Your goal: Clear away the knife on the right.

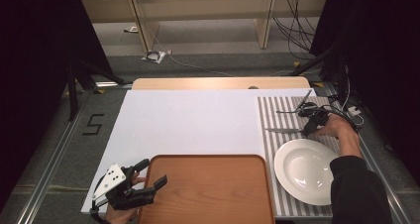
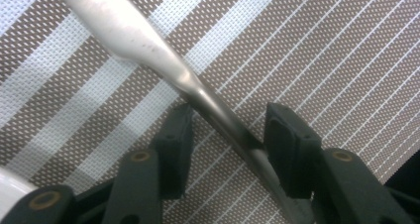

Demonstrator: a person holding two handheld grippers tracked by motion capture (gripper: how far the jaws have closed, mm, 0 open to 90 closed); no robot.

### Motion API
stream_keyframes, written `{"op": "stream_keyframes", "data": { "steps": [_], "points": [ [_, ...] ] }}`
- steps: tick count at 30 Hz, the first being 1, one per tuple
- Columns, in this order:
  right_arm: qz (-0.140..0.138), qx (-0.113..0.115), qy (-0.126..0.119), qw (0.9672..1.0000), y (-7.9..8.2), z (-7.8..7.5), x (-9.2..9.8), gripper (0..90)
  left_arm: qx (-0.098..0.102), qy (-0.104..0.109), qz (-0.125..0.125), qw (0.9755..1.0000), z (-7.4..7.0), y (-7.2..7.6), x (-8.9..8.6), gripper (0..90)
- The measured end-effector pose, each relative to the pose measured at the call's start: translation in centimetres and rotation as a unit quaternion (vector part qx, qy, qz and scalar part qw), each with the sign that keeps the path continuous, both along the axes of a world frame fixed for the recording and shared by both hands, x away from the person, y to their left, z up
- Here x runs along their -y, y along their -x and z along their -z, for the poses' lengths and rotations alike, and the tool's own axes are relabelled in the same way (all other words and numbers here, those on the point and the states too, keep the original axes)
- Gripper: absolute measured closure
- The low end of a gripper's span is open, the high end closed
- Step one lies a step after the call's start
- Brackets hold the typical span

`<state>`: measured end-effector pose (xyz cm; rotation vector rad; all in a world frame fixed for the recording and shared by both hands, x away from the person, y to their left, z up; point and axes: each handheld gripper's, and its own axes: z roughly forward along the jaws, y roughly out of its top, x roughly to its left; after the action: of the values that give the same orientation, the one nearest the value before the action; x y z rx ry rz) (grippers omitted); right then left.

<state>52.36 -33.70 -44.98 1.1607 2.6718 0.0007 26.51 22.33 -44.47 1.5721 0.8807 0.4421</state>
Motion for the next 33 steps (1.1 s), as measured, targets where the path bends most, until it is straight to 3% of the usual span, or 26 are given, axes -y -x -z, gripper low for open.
{"op": "stream_keyframes", "data": {
  "steps": [5,16,24,26,29,33],
  "points": [
    [-0.002,-0.004,-0.005,1.0000,0.0,0.0,-0.1,61.2,0.002,0.000,0.001,1.0000,0.0,0.0,0.0,14.8],
    [-0.032,-0.023,0.032,0.9987,0.1,0.1,-1.5,75.4,0.002,0.000,-0.001,1.0000,-0.1,0.0,0.0,14.8],
    [-0.039,-0.027,0.035,0.9982,0.1,0.1,-1.9,80.0,0.003,0.001,-0.001,1.0000,-0.1,0.1,-0.1,14.8],
    [-0.044,-0.026,0.042,0.9978,0.2,0.1,-2.0,80.3,0.002,0.001,-0.001,1.0000,-0.1,0.0,-0.1,14.8],
    [-0.073,-0.016,0.059,0.9954,0.5,0.2,-2.2,80.5,0.003,0.001,-0.002,1.0000,-0.1,0.0,-0.1,14.8],
    [-0.069,0.014,0.056,0.9959,0.8,-0.5,-2.2,80.6,0.002,0.001,-0.002,1.0000,-0.1,0.0,-0.1,14.8]
  ]
}}
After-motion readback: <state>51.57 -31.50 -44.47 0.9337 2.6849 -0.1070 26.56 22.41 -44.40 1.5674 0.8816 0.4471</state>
